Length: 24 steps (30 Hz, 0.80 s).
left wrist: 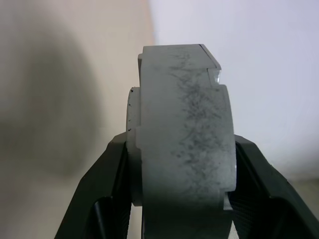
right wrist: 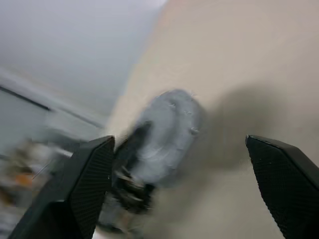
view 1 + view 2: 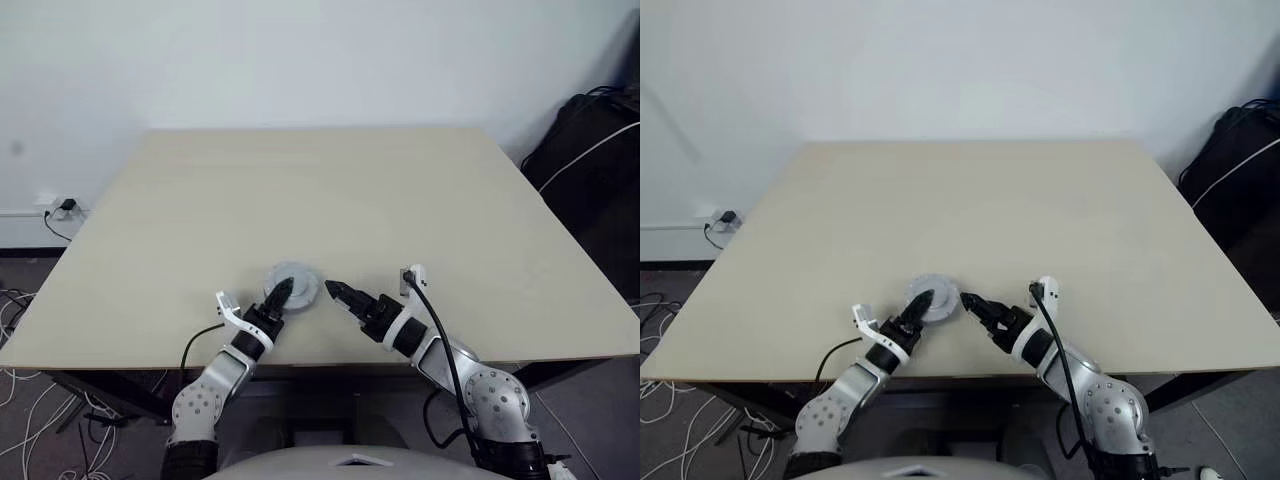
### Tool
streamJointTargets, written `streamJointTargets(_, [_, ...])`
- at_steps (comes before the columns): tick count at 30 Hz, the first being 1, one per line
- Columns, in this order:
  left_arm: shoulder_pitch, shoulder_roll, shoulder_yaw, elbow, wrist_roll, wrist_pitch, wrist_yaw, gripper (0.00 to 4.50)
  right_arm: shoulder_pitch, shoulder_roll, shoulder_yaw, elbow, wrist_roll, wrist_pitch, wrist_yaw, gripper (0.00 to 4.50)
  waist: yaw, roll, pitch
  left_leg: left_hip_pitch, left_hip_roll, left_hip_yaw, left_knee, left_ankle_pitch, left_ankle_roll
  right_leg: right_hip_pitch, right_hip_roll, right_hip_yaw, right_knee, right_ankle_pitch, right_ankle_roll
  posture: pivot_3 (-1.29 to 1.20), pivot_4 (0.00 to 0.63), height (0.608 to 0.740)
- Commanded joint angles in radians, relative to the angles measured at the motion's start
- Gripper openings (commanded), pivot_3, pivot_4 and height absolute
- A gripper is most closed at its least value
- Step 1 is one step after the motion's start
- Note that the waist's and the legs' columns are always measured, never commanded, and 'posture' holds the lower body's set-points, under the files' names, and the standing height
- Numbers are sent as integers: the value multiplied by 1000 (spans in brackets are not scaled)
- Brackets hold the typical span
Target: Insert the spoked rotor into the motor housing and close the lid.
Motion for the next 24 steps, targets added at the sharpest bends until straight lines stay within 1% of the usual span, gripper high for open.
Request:
streamJointTargets(1, [-127,-74,41,26,14,-51,3,2140,7,-40,103,-39,-208,-144,88,4500,5,-1,0,0,0,0,0,0,0,0,0,0,0,0,0,0,0,740])
streamJointTargets(3, [-208,-68,70,99,33,-69,15,2140,15,-41,134,-31,-278,-193,100,4500,9,-2,0,0,0,0,1,2,-4,0,0,0,0,0,0,0,0,740])
streamJointTargets(6, [-334,-61,110,216,75,-108,29,2140,23,-69,209,6,-480,-324,100,4500,14,-5,1,0,-1,0,1,3,-5,0,0,0,0,1,0,0,0,740])
streamJointTargets(7, [-367,-63,126,250,91,-128,32,2140,27,-67,221,22,-524,-361,96,4500,17,-8,1,0,-1,0,2,3,-5,0,0,0,0,1,1,0,0,740])
streamJointTargets(8, [-401,-66,146,287,100,-145,40,2140,31,-65,227,40,-563,-396,92,4500,20,-10,1,0,-1,0,2,3,-5,0,0,0,0,2,0,0,0,740])
streamJointTargets(9, [-443,-65,164,332,117,-165,42,2140,37,-58,228,67,-621,-460,72,4500,22,-11,2,0,-2,0,2,3,-5,0,0,0,0,4,-4,0,0,740])
streamJointTargets(14, [-603,-58,233,535,204,-246,44,2140,59,-31,227,184,-845,-709,-19,4500,19,-13,2,0,-2,1,1,3,-5,-1,0,0,0,4,-5,0,0,740])
streamJointTargets(19, [-763,-34,323,781,271,-345,66,2140,85,2,213,252,-928,-796,-64,4500,17,-14,3,0,-2,0,0,4,-6,-2,1,0,2,4,-5,0,0,740])
streamJointTargets(24, [-863,-2,376,972,349,-445,91,2140,106,29,195,257,-933,-799,-61,4500,17,-15,3,-1,-3,0,1,4,-6,-2,1,0,2,4,-5,0,0,740])
